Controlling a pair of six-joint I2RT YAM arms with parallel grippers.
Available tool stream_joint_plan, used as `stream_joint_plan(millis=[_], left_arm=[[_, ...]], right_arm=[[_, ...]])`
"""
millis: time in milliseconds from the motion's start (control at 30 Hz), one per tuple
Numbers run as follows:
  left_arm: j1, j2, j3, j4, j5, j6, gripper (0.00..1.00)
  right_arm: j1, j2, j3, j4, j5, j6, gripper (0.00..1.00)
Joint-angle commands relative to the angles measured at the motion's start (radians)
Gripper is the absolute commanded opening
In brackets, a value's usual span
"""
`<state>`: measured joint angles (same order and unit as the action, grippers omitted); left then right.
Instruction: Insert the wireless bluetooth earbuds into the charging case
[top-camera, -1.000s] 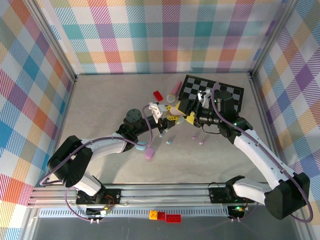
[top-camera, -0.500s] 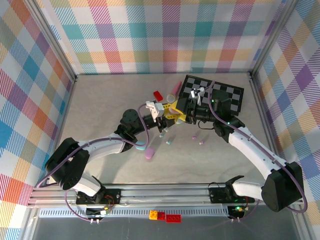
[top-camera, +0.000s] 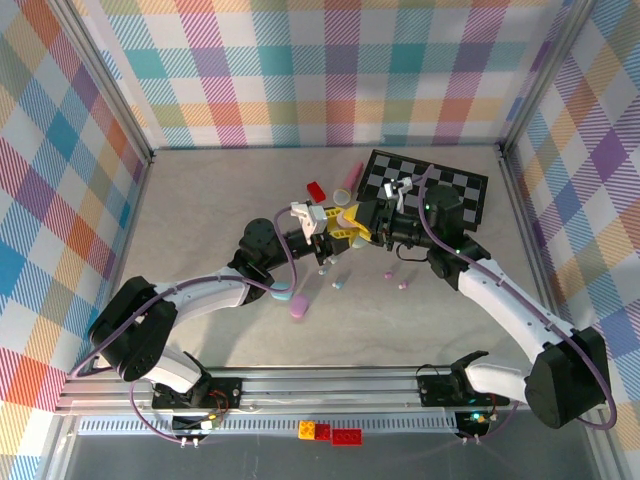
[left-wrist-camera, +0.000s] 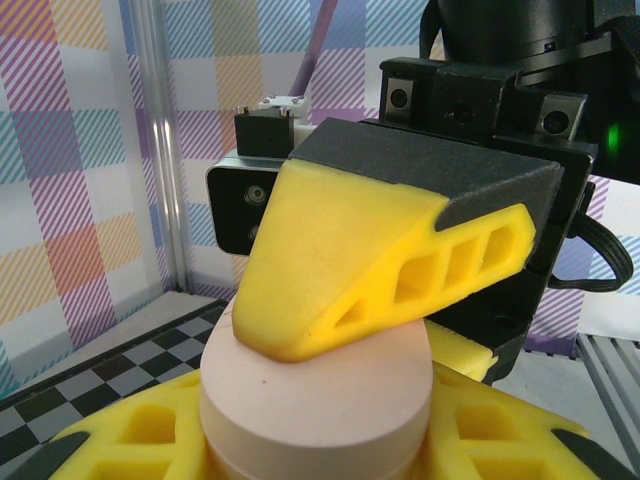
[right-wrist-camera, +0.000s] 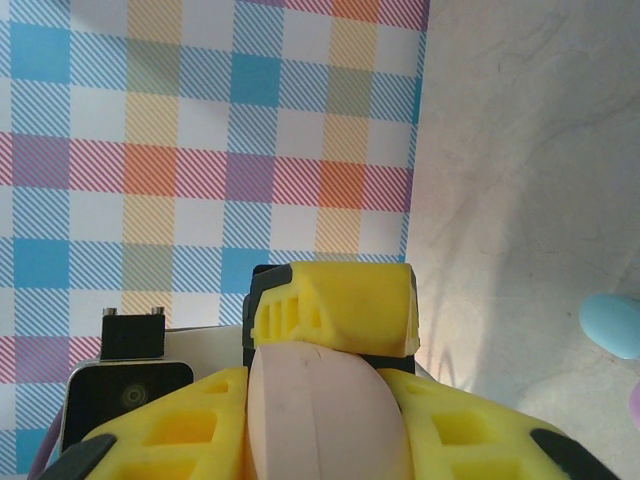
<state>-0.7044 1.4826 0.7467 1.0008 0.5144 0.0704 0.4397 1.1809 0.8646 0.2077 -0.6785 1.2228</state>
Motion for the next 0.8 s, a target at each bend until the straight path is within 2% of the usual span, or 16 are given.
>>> stream_joint_plan(millis=[0, 133, 233, 467, 767], left_arm=[[0.002, -0.034, -0.012, 0.018, 0.003, 0.023, 0.37], [0.003, -0.059, -0.032, -0.011, -0.003, 0.040, 0.53], [0.005, -0.087, -0.055, -0.046, -0.016, 0.050, 0.69], [0.009, -0.179, -0.114, -0.181, -0.046, 0.082, 1.00], [0.012, -0.283, -0.124, -0.513, -0.064, 0.218, 1.00]], right_arm=[[0.001, -0.022, 0.003, -0.043, 0.035, -0.038, 0.07], [0.000, -0.037, 0.019, -0.144, 0.092, -0.104, 0.04], [-0.004, -0.043, 0.020, -0.198, 0.130, -0.142, 0.04], [-0.022, -0.040, -0.015, -0.261, 0.207, -0.194, 0.04], [-0.118, -0.034, -0.098, -0.362, 0.386, -0.264, 0.02]])
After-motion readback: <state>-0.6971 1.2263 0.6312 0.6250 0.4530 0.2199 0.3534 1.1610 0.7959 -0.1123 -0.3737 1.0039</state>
